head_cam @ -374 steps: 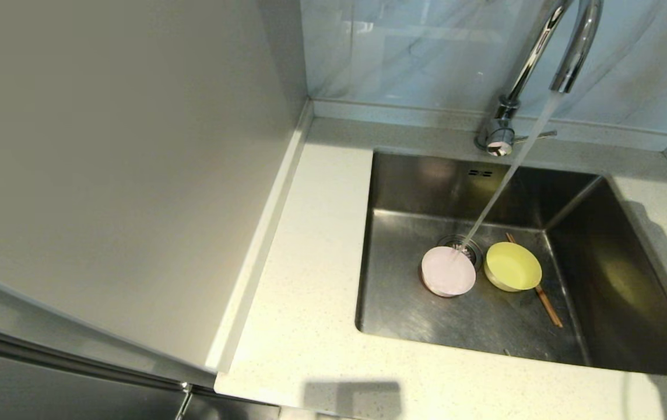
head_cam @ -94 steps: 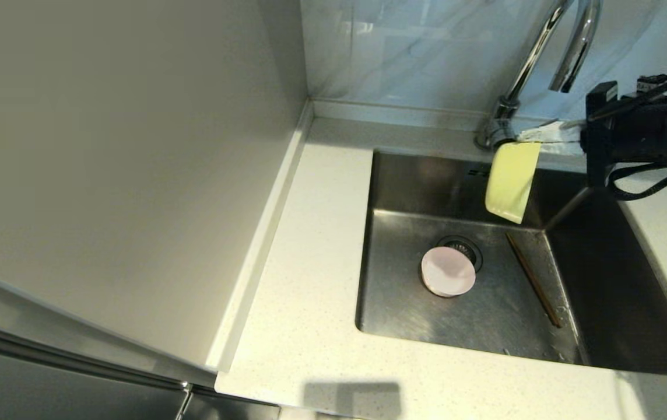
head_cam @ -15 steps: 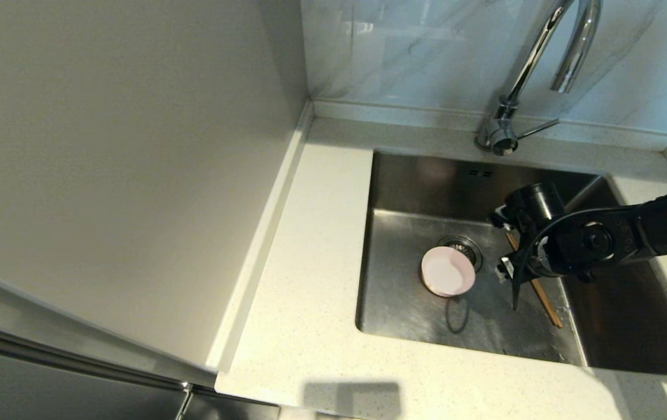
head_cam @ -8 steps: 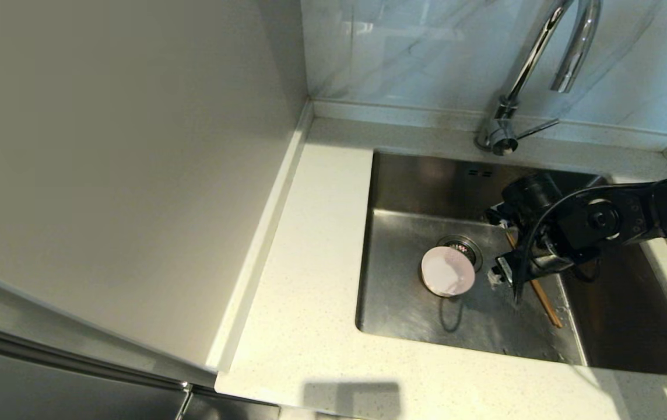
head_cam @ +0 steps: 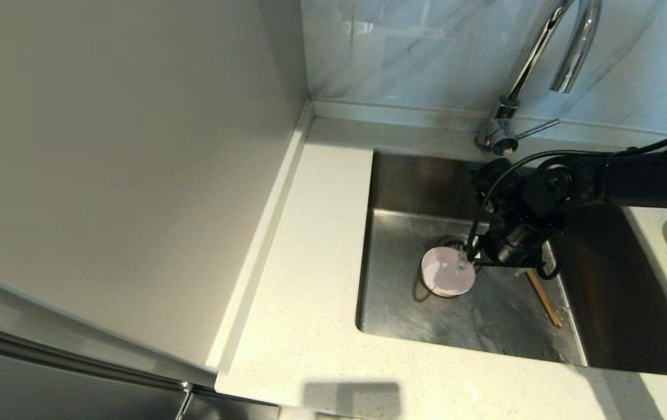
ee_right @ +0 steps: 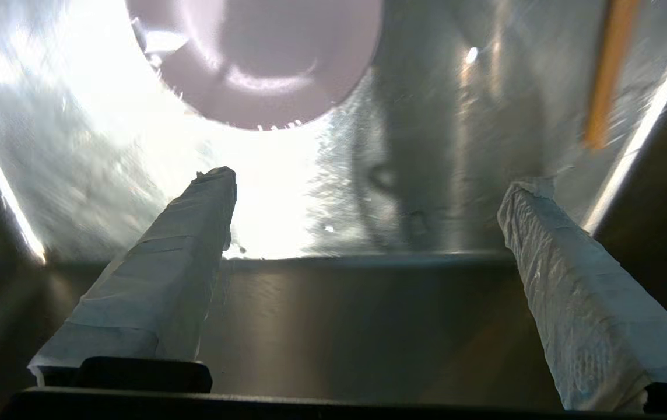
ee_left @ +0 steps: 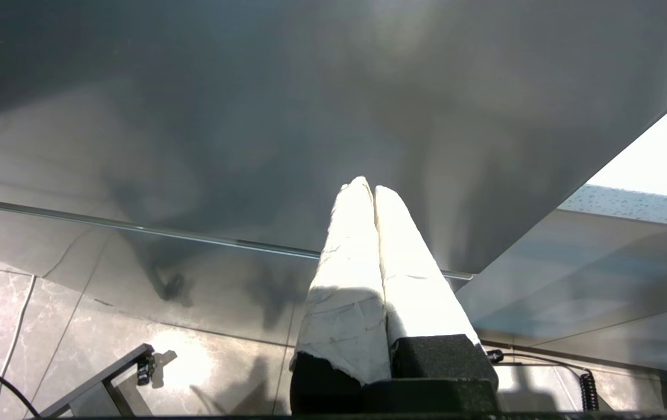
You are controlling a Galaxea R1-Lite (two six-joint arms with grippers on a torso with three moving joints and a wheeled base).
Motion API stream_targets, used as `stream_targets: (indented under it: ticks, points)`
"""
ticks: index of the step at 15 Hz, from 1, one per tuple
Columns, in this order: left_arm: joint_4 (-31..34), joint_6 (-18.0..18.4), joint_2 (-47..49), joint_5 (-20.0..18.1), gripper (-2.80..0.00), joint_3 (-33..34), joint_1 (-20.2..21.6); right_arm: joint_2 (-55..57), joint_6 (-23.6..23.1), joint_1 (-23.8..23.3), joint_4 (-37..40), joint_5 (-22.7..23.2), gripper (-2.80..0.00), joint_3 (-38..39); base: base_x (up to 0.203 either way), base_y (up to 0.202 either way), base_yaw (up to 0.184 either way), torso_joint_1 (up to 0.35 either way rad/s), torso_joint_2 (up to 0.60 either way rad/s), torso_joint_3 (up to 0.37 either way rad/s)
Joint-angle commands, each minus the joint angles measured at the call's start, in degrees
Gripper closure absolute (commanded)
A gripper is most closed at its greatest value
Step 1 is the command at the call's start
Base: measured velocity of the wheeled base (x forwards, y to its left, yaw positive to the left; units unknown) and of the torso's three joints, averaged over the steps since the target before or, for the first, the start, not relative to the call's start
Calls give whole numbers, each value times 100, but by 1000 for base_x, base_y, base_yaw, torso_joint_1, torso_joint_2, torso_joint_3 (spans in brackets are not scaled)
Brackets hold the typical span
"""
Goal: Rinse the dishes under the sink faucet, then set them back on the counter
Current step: Put a bowl back to the table from the sink
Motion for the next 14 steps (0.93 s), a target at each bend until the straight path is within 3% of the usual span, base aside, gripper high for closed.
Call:
stream_targets:
  ticks: [1, 8, 11, 14]
  points:
    - [-2, -4, -18, 4, 0, 0, 2, 552, 171, 18, 48, -8, -280, -181, 0, 0, 0, 0, 0, 0]
    - [-2, -4, -18, 4, 0, 0, 2, 1342, 140, -89, -281, -46, -280, -1079, 0, 0, 0, 0, 0, 0]
    - [-2, -4, -18, 4, 0, 0, 2, 1542, -107, -269, -817, -77, -280, -1090, 0, 0, 0, 0, 0, 0]
    - [-2, -4, -18, 4, 0, 0, 2, 1650, -294, -427, -884, -78, -280, -1090, 0, 0, 0, 0, 0, 0]
